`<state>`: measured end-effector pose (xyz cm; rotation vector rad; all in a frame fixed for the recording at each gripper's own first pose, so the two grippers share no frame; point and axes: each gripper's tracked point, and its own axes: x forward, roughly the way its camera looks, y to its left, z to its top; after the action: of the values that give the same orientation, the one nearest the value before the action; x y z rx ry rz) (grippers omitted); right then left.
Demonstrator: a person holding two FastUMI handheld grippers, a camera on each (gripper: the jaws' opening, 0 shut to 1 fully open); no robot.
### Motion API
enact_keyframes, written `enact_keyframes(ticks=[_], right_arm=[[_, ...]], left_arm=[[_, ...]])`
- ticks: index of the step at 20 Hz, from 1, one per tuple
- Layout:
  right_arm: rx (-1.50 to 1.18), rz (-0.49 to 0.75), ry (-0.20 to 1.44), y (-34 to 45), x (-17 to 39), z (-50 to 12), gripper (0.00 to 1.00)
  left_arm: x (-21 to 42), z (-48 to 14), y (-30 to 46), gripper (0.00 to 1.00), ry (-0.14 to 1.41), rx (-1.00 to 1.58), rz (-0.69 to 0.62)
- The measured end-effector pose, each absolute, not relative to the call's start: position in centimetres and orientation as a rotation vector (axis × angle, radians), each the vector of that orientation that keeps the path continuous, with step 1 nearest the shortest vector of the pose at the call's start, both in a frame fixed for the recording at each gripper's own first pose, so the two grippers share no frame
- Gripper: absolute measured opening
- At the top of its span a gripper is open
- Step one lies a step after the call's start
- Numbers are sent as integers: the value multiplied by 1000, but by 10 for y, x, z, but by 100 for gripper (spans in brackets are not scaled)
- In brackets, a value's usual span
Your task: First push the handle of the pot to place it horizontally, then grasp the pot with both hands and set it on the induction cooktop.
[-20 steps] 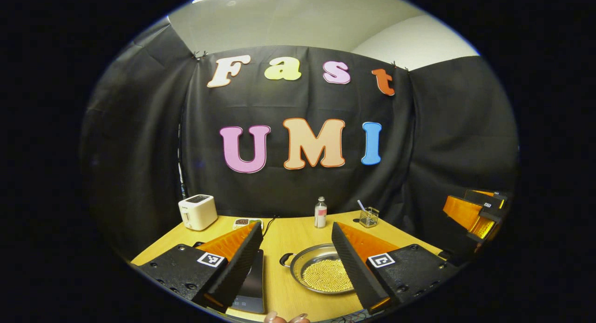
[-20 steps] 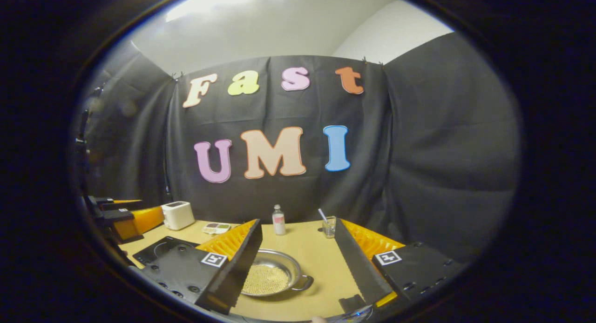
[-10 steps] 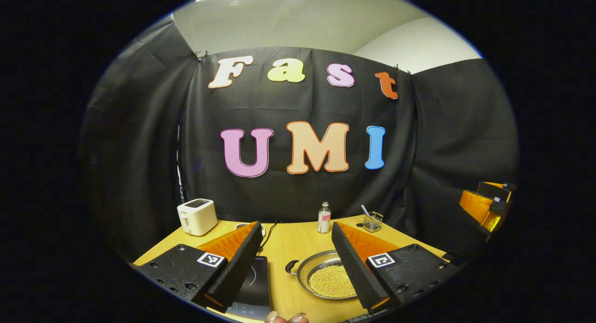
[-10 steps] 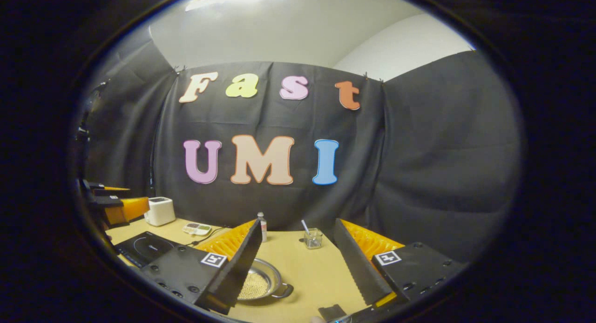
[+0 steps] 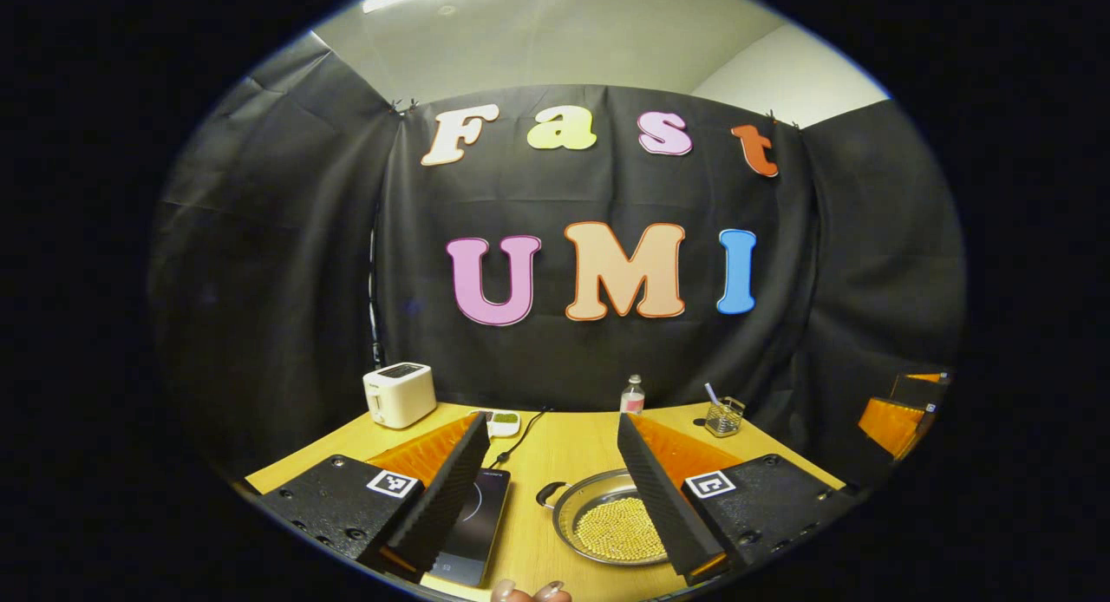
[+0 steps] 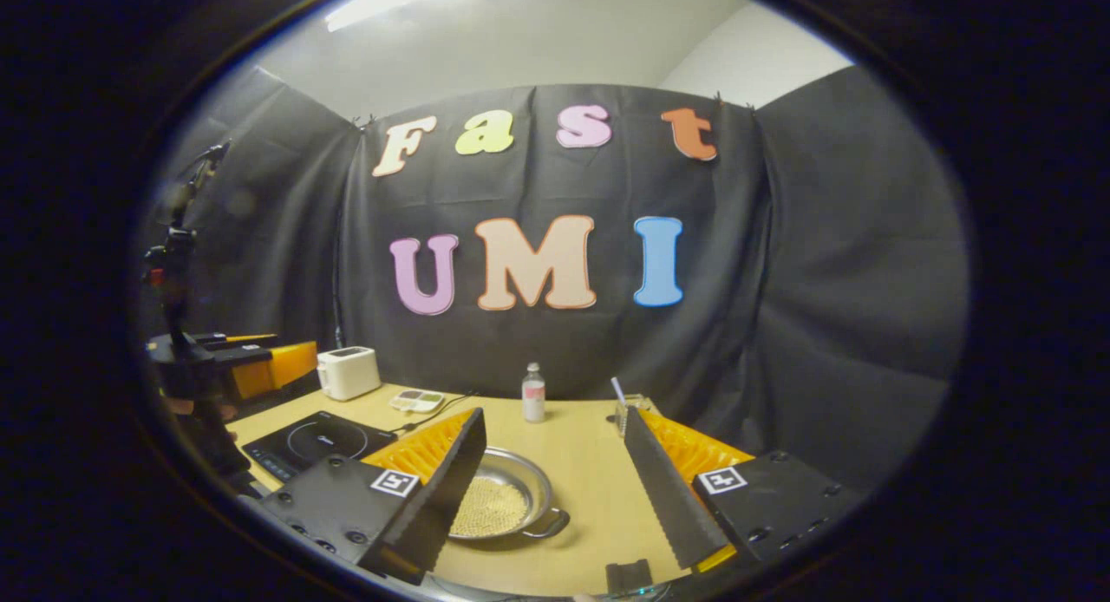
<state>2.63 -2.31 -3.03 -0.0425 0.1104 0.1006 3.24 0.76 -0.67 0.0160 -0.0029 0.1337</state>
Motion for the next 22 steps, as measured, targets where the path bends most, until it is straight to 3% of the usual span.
enact_keyframes(ticks=[1, 4, 8, 9, 10, 11, 14, 15, 18, 19, 21, 22], right_arm=[[-33, 103, 123, -28, 28, -34, 100], [-6, 109, 170, -36, 33, -49, 96], [-10, 86, 227, -39, 45, -71, 74], [3, 95, 244, -37, 48, -76, 68], [6, 93, 254, -33, 46, -77, 69], [-3, 89, 263, -33, 48, -81, 56], [-21, 84, 296, -28, 49, -93, 54], [-28, 84, 310, -26, 48, -97, 33], [-56, 41, 383, -30, 43, -121, 30], [-63, 30, 390, -32, 42, -125, 0], [-57, 26, 428, -25, 39, -139, 7], [-54, 30, 462, -23, 37, -151, 1]], left_arm=[[32, -10, 4, 96, 5, 23, 142], [35, -17, -2, 95, 28, 25, 153], [47, -31, -9, 93, 75, 27, 121], [50, -32, -8, 96, 77, 24, 115], [52, -32, -8, 96, 78, 17, 110], [55, -34, -7, 96, 83, 15, 104], [59, -37, -2, 93, 96, 18, 90], [60, -38, 0, 96, 98, 18, 88], [63, -43, 5, 96, 109, 9, 75], [64, -45, 7, 96, 115, 11, 72], [67, -47, 12, 96, 114, 13, 66], [69, -48, 13, 96, 118, 11, 61]])
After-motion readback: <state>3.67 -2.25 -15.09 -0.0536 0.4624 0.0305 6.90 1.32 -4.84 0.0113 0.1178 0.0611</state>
